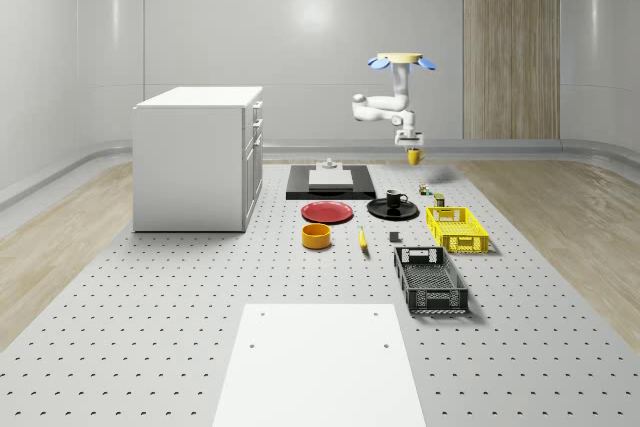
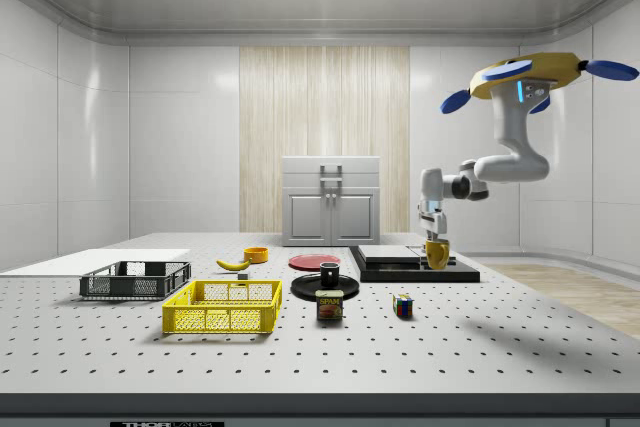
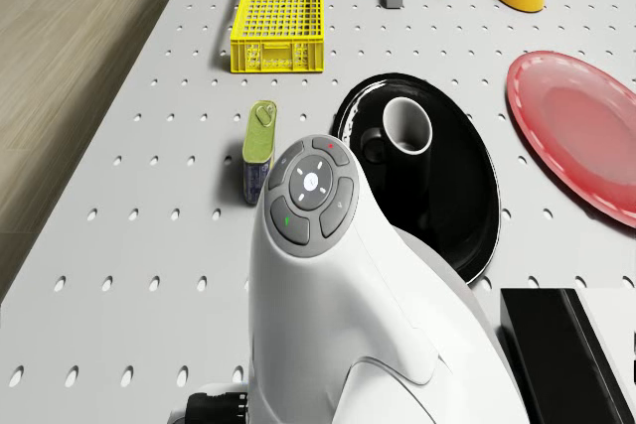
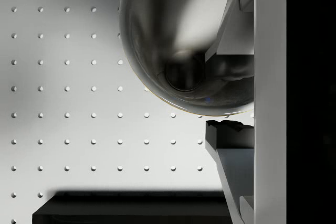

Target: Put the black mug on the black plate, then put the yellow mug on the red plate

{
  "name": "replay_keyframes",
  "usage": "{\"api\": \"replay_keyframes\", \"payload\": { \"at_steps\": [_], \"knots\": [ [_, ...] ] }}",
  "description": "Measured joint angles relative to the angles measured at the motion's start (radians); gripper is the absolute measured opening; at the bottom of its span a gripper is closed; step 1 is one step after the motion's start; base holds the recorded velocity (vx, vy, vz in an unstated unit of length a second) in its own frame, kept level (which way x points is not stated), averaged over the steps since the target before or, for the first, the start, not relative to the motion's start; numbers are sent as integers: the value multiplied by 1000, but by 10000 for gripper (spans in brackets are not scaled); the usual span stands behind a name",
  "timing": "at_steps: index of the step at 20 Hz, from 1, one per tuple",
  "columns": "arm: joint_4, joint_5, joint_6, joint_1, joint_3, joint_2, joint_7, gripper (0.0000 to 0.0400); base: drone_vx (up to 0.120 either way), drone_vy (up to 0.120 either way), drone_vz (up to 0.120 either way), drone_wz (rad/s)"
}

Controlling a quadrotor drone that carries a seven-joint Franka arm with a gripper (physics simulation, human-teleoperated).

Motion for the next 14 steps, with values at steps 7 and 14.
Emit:
{"api": "replay_keyframes", "payload": {
  "at_steps": [7, 14],
  "knots": [
    [0, 2, 4, -1, 1, -4, 1, 110, 120, -120, 0, 0],
    [0, 3, 8, -2, 1, -8, 2, 110, 120, -120, 0, 0]
  ]
}}
